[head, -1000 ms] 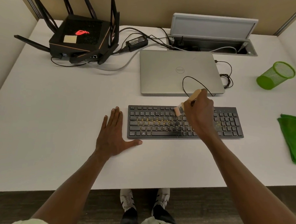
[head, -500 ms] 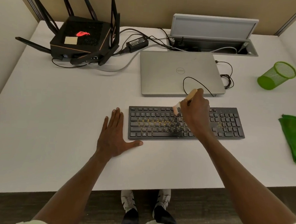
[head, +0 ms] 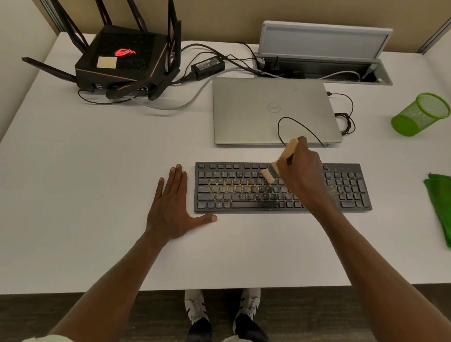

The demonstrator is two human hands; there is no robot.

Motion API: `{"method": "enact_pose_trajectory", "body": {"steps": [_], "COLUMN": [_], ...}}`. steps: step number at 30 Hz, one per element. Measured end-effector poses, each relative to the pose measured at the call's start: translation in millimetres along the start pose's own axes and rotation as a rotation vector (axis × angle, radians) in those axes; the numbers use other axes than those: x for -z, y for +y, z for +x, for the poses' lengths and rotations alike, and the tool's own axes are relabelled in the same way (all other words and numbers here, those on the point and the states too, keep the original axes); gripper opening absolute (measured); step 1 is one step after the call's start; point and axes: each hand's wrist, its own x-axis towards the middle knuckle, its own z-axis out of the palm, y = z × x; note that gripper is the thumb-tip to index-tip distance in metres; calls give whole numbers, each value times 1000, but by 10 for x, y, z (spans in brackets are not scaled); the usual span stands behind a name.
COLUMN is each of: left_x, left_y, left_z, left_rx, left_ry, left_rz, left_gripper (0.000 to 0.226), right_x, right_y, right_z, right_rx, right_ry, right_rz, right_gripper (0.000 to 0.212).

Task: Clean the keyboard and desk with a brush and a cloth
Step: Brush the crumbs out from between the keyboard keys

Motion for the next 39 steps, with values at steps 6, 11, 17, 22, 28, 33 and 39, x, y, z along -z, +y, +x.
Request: {"method": "enact_pose_trajectory", "body": {"steps": [6,11,17,22,28,33,39], "left_x": [-9,0,-7,-1,2,-4,-3], "left_y": [-6,2,2,7,2,6,10], "left_z": [0,-2,6,2,3,5,5], "left_rx": [0,1,1,6,10,12,12], "left_ry": [10,3,19,10,0,-1,-5], "left_rz": [-6,-13,-5,-6,1,9,12], "left_gripper": [146,147,146,147,147,147,147], "right_x": [68,113,197,135,224,174,299], "right_y": [52,175,164,211,203,259,377], "right_z": [88,96,149,143,138,118,144], "right_rx": [252,337,396,381,392,380,378], "right_ry": [-151,-203,-171,-216,-159,-198,-139], "right_rz": [-62,-122,-119,-153,-184,-157,-213], "right_gripper": [15,16,14,18,18,21,20]}}
